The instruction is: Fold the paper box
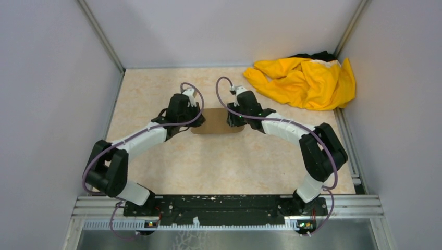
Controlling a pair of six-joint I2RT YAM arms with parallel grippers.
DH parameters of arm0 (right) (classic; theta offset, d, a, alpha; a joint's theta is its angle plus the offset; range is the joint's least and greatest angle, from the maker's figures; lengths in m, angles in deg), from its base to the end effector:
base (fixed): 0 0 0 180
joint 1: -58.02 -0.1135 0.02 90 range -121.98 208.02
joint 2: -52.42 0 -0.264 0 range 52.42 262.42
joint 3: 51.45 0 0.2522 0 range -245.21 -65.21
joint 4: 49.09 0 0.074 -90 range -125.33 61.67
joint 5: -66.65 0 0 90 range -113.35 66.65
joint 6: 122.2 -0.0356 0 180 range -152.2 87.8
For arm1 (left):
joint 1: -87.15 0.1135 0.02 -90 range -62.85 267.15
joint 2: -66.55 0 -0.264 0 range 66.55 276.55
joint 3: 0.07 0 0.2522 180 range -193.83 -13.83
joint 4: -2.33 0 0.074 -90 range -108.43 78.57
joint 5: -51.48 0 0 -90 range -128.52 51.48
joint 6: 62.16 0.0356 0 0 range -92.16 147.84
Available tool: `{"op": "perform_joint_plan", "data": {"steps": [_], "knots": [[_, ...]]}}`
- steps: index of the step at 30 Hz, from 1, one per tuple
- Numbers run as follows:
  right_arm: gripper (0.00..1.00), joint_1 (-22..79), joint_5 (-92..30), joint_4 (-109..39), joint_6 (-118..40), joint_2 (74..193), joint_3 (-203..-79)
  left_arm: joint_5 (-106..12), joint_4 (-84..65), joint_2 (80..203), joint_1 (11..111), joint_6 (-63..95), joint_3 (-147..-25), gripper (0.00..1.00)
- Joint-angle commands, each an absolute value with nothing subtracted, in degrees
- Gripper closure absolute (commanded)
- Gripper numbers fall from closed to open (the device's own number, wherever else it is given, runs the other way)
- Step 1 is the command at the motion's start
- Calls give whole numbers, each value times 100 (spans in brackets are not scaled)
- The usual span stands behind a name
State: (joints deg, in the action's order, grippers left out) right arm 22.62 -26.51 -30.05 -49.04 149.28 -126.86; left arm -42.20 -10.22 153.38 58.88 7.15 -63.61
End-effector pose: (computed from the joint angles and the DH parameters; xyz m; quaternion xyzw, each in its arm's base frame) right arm 0.3001 0.2157 0.2123 -0.1578 0.8940 0.2068 0.3648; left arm 0.2859 -0.1563 0.2132 0.0734 0.8870 -0.2146 0.4023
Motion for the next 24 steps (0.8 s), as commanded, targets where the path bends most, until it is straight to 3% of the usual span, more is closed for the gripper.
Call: {"op": "perform_joint_plan", "data": {"steps": [1, 5, 7, 8, 9, 10, 18, 24], "knots": [[58, 2330, -2627, -2963, -4836, 14182, -13094, -4178, -1458, 14771, 5895, 885, -6992, 79], [49, 2753, -3147, -3192, -5143, 13987, -12833, -4016, -1507, 14485, 6107, 861, -6884, 69], [36, 3082, -3592, -3551, -5356, 13876, -12396, -4107, -1374, 14354, 6328, 703, -6584, 60], [15, 3257, -3860, -3807, -5470, 13827, -12185, -4197, -1232, 14273, 6454, 611, -6369, 38], [3, 3441, -4153, -4054, -5569, 13801, -11987, -4263, -1043, 14193, 6577, 503, -6145, 8], [2, 3605, -4395, -4304, -5674, 13786, -11793, -4306, -834, 14098, 6672, 416, -5917, 2], [1, 4405, -6179, -6360, -6416, 14378, -11001, -4990, 794, 13955, 7282, -151, -4682, 1], [1, 4422, -6824, -7715, -7179, 15293, -10978, -5723, 1485, 14613, 7407, -24, -4657, 1]]}}
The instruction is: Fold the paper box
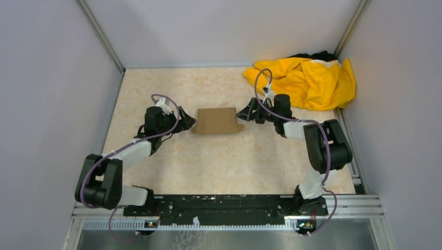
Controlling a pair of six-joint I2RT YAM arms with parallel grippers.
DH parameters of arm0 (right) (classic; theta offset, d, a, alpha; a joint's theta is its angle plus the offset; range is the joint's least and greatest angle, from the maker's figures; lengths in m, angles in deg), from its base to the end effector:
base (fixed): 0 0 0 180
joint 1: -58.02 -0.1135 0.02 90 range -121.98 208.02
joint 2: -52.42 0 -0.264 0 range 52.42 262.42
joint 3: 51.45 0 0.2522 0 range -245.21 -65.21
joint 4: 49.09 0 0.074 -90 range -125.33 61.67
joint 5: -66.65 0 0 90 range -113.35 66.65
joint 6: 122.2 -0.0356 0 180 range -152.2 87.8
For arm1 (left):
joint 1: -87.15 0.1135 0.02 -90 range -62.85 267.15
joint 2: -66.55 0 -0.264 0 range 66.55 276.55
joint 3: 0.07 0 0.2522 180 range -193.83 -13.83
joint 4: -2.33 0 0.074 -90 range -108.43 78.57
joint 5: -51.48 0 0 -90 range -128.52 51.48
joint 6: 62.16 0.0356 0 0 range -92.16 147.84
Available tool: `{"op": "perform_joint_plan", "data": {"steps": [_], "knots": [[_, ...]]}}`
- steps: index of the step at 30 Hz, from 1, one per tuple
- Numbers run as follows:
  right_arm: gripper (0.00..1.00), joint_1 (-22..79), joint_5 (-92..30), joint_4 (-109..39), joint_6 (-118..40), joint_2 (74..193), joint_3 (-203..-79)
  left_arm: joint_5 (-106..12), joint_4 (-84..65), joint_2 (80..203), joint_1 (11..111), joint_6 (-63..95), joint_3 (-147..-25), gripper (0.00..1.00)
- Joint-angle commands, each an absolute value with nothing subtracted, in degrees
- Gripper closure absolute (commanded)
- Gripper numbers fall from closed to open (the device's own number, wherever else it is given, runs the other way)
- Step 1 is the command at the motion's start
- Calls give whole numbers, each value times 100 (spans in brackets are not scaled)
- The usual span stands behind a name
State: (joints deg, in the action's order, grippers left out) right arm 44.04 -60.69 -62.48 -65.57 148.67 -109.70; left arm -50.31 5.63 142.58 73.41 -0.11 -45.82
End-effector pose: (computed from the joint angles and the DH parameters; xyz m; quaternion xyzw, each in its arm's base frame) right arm 0.3252 0.1032 0.1781 -0.0362 0.8150 0.4522 0.3605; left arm 0.2616 -0.0714 0.1931 -0.0516 0.8482 -0.2668 0.4547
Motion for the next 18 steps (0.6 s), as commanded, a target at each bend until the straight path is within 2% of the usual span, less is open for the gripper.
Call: {"op": "perform_joint_plan", "data": {"steps": [1, 9, 18], "knots": [[1, 4422, -6869, -7864, -7272, 15451, -10991, -5824, 1592, 14714, 7425, -22, -4650, 1], [1, 4422, -7006, -8859, -7826, 16119, -10883, -6496, 2545, 15447, 7561, -144, -4460, 1], [1, 4421, -7118, -9248, -8106, 16295, -10931, -6893, 2755, 15796, 7572, -283, -4561, 1]]}}
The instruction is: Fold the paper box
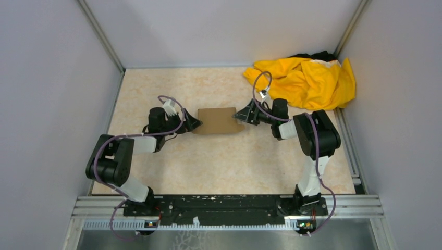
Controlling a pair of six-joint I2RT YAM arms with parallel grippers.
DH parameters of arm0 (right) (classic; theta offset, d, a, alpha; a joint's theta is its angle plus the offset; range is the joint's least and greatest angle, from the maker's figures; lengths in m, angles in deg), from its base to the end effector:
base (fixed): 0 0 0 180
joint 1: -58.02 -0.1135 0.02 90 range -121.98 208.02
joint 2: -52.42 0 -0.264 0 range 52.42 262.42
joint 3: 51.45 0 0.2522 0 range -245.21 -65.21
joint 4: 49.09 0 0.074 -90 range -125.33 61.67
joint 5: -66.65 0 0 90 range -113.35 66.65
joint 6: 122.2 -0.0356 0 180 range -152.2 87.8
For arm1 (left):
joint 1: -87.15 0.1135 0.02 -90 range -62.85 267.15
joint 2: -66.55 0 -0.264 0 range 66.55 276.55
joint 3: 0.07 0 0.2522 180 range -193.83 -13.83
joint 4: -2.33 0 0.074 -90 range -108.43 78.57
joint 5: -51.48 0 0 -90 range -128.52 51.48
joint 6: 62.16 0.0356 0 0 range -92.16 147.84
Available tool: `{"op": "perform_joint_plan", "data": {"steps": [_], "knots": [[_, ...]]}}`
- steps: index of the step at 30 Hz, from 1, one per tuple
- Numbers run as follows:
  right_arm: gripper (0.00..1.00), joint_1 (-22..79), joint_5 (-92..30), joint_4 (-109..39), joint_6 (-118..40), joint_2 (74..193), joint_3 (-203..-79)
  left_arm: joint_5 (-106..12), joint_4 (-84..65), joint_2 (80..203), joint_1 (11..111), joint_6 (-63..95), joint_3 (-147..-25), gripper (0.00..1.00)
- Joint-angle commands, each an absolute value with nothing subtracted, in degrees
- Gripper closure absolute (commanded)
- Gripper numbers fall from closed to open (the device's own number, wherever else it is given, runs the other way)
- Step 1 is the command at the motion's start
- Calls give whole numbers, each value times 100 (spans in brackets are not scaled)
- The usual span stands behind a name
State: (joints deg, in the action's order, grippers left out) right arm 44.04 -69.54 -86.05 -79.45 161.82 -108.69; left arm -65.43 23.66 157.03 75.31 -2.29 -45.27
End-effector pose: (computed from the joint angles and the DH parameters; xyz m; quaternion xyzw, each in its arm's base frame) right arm 0.3408 0.1113 0.1375 -0.0191 0.7684 0.5527 0.3221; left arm 0.2867 -0.0766 0.1554 -0.0044 0.8252 -0.3720 0.4250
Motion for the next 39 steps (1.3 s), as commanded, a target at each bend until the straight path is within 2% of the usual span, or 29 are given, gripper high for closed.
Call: {"op": "perform_joint_plan", "data": {"steps": [1, 39], "knots": [[1, 4422, -7128, -9239, -8113, 16299, -10939, -6910, 2761, 15818, 7572, -283, -4571, 1], [1, 4019, -6910, -8739, -7851, 16325, -10982, -7363, 3093, 16048, 7490, -400, -4504, 1]]}}
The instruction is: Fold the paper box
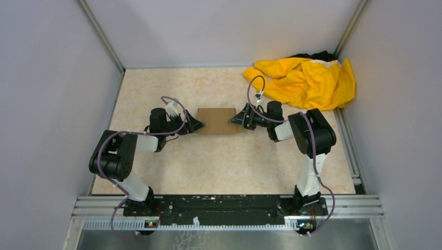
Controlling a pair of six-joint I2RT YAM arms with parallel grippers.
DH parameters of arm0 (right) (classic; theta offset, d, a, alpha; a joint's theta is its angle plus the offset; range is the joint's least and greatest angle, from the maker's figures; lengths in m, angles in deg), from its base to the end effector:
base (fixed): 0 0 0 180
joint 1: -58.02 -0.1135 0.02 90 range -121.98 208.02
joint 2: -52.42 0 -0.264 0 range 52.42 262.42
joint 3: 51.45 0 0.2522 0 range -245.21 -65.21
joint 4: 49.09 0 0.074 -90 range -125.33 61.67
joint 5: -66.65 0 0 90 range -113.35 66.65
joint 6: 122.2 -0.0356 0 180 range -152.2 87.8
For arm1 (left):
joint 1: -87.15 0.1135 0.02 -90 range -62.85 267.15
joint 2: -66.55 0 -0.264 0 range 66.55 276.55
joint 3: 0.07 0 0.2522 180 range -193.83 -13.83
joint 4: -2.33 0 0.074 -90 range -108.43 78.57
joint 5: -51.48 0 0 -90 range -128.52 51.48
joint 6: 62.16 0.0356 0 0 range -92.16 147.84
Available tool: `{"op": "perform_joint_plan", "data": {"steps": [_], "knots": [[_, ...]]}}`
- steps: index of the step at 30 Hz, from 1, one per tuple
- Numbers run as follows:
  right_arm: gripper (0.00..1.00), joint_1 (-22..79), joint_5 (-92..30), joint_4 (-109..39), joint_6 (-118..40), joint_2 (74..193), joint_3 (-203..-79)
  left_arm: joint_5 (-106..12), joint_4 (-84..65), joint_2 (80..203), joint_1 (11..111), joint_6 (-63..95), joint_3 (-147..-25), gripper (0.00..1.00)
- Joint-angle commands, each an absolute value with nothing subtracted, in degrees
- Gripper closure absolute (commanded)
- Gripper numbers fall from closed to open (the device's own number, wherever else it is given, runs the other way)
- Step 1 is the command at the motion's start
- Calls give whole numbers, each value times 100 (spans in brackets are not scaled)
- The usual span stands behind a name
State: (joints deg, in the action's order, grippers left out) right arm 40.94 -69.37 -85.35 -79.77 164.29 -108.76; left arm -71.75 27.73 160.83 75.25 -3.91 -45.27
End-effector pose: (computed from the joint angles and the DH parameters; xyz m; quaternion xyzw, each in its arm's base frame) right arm 0.3350 0.1297 0.1220 -0.0247 0.7800 0.5560 0.2861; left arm 0.2895 -0.0809 0.1445 0.0158 0.8171 -0.4171 0.3976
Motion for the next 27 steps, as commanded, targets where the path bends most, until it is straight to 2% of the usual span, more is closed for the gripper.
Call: {"op": "perform_joint_plan", "data": {"steps": [1, 27], "knots": [[1, 4003, -6906, -8730, -7838, 16313, -10973, -7371, 3092, 16030, 7477, -406, -4486, 1], [1, 3934, -6575, -7886, -7284, 15673, -10863, -7355, 3157, 16104, 7414, -350, -4515, 1]]}}
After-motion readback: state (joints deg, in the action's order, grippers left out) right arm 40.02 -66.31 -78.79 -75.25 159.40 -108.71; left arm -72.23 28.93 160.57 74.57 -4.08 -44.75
